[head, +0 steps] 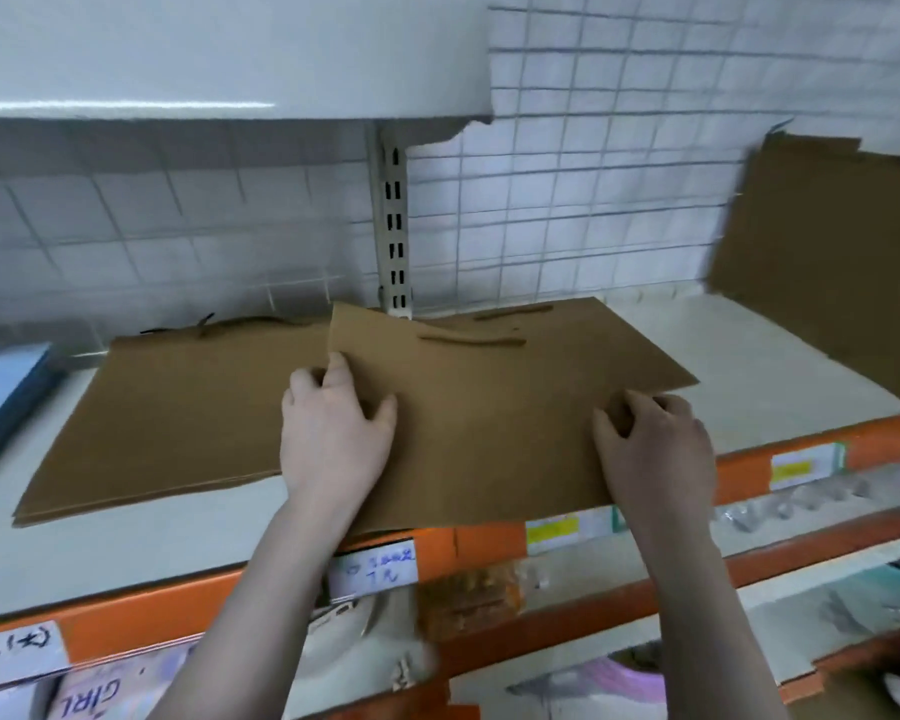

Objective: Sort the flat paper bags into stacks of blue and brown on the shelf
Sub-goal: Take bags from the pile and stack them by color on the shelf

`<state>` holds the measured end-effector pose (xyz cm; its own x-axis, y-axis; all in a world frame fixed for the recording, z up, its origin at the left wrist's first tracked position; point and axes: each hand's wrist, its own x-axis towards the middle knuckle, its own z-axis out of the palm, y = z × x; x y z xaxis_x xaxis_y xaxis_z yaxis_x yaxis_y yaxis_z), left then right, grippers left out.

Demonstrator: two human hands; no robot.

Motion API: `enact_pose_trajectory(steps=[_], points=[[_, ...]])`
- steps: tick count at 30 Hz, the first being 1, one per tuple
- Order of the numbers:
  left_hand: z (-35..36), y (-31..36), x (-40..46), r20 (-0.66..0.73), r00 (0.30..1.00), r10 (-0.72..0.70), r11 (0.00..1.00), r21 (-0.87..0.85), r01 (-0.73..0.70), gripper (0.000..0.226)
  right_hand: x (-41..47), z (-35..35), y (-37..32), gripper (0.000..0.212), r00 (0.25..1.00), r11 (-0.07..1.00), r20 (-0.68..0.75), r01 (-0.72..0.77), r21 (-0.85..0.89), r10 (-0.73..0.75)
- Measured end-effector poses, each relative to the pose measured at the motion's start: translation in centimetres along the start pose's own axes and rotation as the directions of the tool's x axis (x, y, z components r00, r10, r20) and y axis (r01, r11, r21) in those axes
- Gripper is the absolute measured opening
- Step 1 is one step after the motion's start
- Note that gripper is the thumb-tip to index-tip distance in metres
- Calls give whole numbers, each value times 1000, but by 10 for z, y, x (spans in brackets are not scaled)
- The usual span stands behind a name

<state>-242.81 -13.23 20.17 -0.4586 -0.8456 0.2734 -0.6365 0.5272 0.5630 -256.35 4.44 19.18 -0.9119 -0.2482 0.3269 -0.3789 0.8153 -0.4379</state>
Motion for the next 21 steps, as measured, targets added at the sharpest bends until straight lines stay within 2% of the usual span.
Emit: enact_pose_trajectory(steps=[9,21], points=[[102,108,-11,-30,993,-114,990,78,116,61,116,-12,103,46,985,996,152,87,-25,-82],[119,116,5,-106,963,-247,947,186,264,53,164,15,106,43,916,968,314,248,47,-250]])
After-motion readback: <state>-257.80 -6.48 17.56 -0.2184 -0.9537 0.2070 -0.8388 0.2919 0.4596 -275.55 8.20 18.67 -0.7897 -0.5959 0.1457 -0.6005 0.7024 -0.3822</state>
